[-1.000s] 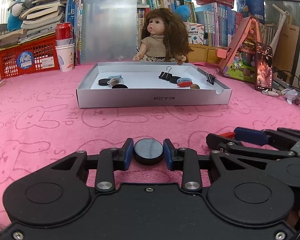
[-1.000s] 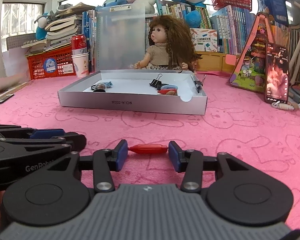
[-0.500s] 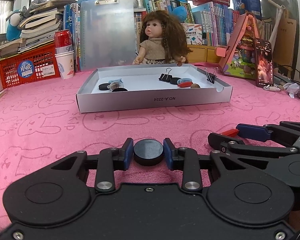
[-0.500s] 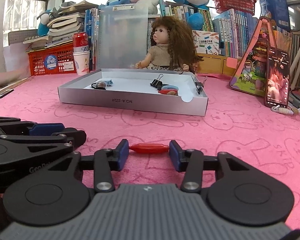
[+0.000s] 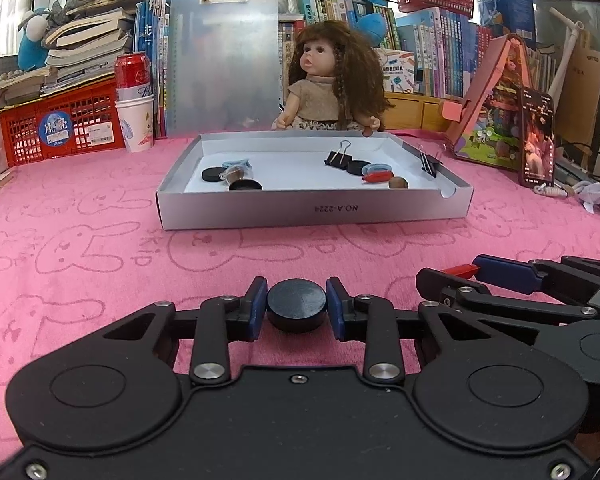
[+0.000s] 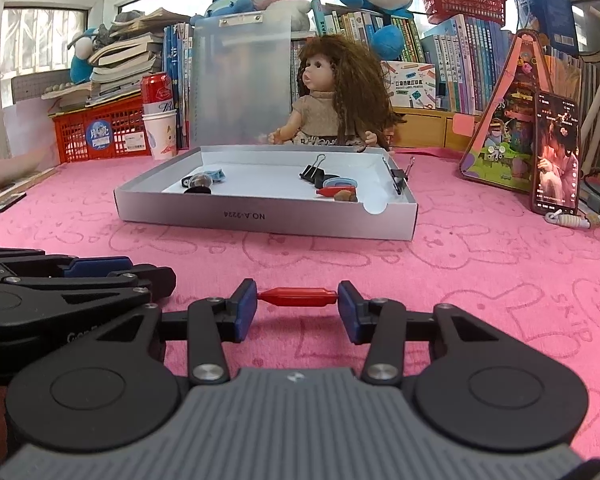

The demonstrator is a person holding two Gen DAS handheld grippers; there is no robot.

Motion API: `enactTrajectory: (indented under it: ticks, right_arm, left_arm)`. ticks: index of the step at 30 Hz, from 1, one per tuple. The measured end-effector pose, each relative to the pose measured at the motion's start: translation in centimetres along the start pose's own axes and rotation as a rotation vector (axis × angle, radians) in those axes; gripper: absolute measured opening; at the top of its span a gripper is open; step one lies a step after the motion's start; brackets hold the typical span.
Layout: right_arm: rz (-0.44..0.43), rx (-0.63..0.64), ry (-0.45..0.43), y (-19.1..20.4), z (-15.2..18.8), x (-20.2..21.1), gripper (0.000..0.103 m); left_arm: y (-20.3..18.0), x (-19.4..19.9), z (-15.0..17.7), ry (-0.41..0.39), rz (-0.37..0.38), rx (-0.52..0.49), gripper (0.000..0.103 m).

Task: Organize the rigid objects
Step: 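Lift the cap with the left tool while the right tool lifts the red stick toward the tray, then lower the cap with the left tool while the right tool lowers the red stick into the tray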

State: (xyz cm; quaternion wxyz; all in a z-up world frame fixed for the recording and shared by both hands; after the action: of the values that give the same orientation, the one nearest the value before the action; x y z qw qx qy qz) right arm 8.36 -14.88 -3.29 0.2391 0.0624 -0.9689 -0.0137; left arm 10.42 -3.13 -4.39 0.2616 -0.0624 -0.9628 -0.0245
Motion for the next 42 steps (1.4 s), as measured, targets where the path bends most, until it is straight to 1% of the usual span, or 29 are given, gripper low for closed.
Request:
enactTrajectory:
  ticks: [19, 29, 42]
  right_arm:
    - [0.006, -0.033, -0.019, -0.1, -2.9, -1.1, 0.049]
    - [0.005, -0.056, -0.027, -0.6, -4.6, -1.7, 0.049]
    - [0.005, -0.067, -0.025, -0.7, -5.8, -2.7, 0.050]
  left_arm:
    - [0.8, -1.0, -3.5, -0.004, 0.000, 0.037, 0.030]
    - [0.8, -1.5, -5.6, -0.023, -0.004, 0.048, 0.030]
    - [1.1, -2.6, -7.0, -0.026, -0.009, 0.064, 0.030]
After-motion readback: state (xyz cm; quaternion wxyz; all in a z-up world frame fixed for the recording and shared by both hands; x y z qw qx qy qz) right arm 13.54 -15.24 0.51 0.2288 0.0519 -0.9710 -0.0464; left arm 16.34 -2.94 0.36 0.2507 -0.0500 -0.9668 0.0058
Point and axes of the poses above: each gripper's, at about its wrist camera, not at the fingertips, and x roughly against the way its jaws point, y to its left, z to its underside, the point moved 7 cm from there along -x, roughly the way its jaws point, and after that the axes turned 3 degrees about -z, right-handed, at the moved point
